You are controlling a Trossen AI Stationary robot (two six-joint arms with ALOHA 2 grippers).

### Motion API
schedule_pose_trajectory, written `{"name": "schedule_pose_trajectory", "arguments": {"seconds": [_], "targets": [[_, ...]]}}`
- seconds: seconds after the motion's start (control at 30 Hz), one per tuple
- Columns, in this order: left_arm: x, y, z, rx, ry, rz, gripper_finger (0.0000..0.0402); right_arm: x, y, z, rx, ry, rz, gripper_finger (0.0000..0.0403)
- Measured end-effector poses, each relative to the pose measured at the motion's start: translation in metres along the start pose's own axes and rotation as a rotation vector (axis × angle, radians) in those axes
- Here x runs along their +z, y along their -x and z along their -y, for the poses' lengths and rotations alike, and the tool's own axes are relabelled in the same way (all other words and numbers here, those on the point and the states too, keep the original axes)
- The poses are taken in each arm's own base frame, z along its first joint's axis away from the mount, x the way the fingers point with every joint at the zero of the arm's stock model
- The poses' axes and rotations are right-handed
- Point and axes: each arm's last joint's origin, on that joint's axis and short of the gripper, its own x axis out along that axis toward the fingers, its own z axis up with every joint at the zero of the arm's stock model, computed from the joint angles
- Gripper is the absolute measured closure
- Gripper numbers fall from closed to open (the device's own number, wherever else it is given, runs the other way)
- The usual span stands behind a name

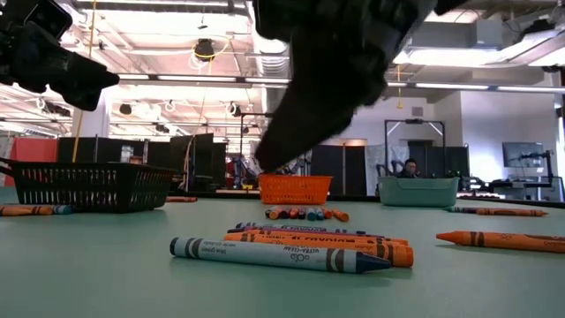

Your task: Sort crayons

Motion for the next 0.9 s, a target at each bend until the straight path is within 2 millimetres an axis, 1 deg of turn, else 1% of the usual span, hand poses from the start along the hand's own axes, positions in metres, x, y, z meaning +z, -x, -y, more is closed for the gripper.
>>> {"name": "schedule_pose_trajectory", "arguments": {"seconds": [0.07,0.13,0.27,0.47,0.63,0.77,0.9], "targets": [[0.0,0.0,0.0,-0.004,-0.002,-0.003,0.0304,-0.003,-0.004,0.001,-0.007,-0.013,-0.013,0.0239],[0.0,0.0,0.0,-0.002,-0.002,-0.003,0.0304,-0.003,-0.004,0.002,-0.012,-0.036,-0.019,0.0221],[0.0,0.0,0.0,-0.002,-0.003,-0.005,0.0304,-0.003,-0.003,0.004,-0.05,-0.079,-0.016,0.0205],[0.0,0.0,0.0,-0.002,-0.003,-0.005,0.0304,-0.006,-0.003,0.004,-0.099,-0.066,-0.021,0.0216],[0.0,0.0,0.0,-0.001,-0.003,-0.005,0.0304,-0.01,-0.003,-0.004,-0.099,-0.059,-0.016,0.0227],[0.0,0.0,0.0,-0.001,-0.003,-0.005,0.0304,-0.018,-0.01,-0.007,-0.123,-0.049,-0.018,0.0232],[0.0,0.0,0.0,0.0,-0.003,-0.005,0.0304,-0.022,-0.019,-0.006,-0.115,-0.053,-0.034,0.0234]]}}
